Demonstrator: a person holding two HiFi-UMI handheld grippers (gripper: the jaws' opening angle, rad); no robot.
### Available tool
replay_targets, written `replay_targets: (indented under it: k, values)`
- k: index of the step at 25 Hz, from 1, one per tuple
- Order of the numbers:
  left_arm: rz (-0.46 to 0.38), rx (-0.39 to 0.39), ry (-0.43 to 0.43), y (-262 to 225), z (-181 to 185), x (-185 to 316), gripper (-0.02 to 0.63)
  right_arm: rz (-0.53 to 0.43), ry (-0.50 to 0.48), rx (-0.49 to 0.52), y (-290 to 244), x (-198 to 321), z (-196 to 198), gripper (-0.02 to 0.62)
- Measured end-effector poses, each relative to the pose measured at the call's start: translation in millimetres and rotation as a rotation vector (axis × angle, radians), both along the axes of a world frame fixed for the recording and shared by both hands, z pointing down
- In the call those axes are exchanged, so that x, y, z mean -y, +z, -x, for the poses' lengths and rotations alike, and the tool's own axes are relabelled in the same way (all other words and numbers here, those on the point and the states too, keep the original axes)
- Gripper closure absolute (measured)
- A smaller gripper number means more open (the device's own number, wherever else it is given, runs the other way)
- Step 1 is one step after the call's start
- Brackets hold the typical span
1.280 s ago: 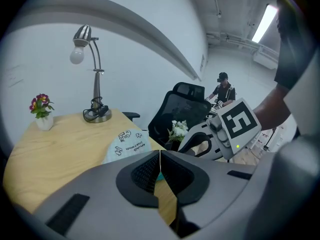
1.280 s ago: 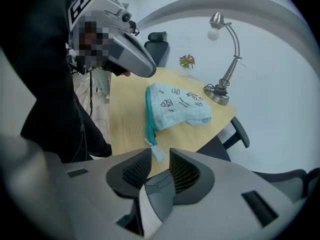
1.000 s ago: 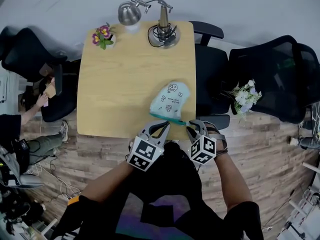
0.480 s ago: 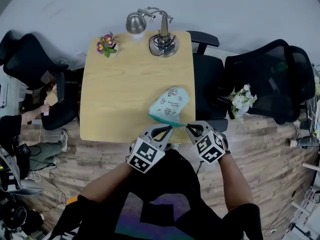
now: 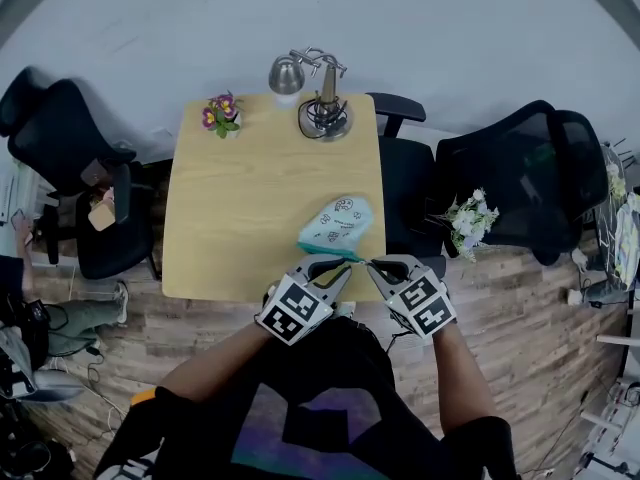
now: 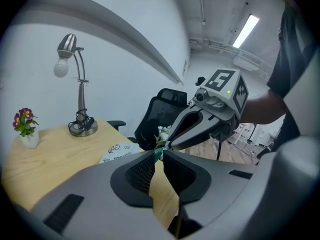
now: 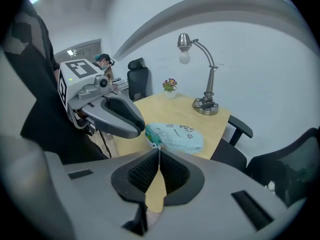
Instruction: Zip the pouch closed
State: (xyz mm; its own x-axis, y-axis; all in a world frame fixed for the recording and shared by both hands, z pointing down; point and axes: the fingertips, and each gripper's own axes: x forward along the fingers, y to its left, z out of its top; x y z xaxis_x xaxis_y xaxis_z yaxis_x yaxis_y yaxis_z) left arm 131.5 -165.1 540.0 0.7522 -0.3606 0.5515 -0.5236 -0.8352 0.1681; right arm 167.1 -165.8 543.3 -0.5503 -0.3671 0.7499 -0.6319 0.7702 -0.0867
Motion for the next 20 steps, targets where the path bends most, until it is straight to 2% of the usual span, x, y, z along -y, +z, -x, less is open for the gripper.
replay_targets:
  k: [4, 13, 20]
  values:
    - [0.004, 0.017, 0.021, 4.1, -0.4, 2.6, 0.531, 0.007, 0.047, 0.029, -5.1, 1.3, 1.6, 0.569]
    - [0.006, 0.020, 0.044, 7.8, -8.4, 9.9, 0.531, 0.024, 0.134, 0.100, -13.5, 2.7, 1.3, 0.569]
    - [-0.009, 0.004, 0.049, 3.1, -14.6, 10.6, 0.544, 0.041, 0.152, 0.115, -14.4, 5.6, 1.1, 0.569]
